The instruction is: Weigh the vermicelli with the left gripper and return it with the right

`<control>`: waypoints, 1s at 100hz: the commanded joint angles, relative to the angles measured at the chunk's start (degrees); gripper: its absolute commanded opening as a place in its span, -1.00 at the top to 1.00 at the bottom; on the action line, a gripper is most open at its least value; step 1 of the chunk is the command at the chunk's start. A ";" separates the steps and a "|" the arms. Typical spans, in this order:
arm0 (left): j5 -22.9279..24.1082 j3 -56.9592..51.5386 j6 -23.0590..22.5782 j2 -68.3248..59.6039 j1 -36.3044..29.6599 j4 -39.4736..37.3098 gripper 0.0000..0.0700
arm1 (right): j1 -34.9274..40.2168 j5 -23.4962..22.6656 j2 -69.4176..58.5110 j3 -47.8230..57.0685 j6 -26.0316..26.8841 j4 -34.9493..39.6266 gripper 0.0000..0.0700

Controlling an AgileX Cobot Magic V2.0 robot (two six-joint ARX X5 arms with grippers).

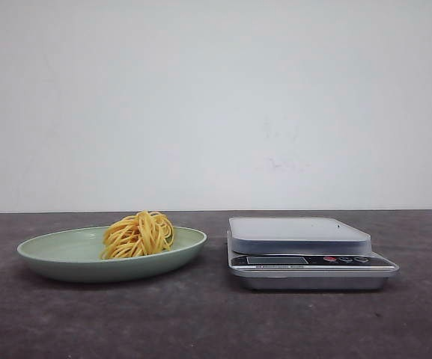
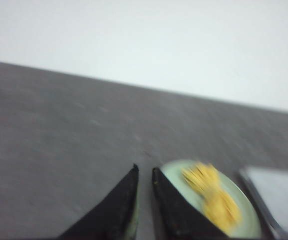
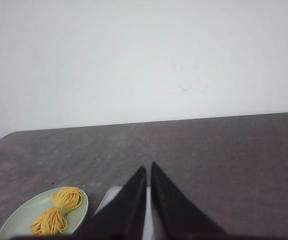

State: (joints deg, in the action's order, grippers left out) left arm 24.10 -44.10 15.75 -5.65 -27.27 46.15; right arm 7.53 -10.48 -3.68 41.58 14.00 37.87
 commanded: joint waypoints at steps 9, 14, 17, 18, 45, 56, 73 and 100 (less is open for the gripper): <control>-2.19 7.74 -6.49 0.35 8.00 -14.01 0.95 | 0.04 -0.04 0.13 0.48 0.92 -0.61 0.98; -5.35 11.63 -6.95 0.79 11.50 -18.64 0.95 | 0.04 -0.02 0.13 0.50 0.92 -0.61 0.98; -7.61 14.05 -7.02 1.16 13.46 -21.24 0.95 | 0.04 0.00 0.13 0.50 0.92 -0.61 0.98; -8.28 14.86 -7.10 1.29 14.10 -22.14 0.95 | 0.04 0.00 0.13 0.50 0.92 -0.61 0.98; -17.68 33.77 -7.87 5.18 23.02 -36.50 0.95 | 0.04 0.00 0.13 0.50 0.92 -0.61 0.98; -17.75 38.12 -8.24 5.46 23.67 -38.91 0.95 | 0.04 -0.04 0.13 0.50 0.92 -0.61 0.98; -18.27 41.92 -8.94 5.46 23.67 -42.01 0.95 | 0.04 -0.02 0.13 0.50 0.92 -0.61 0.98; -22.95 43.36 -12.35 5.46 23.67 -42.60 0.95 | 0.04 -0.02 0.13 0.50 0.92 -0.61 0.98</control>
State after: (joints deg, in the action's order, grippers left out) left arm 1.83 -1.83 5.54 -0.25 -3.62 4.10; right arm 7.53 -10.50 -3.68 41.58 14.02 37.89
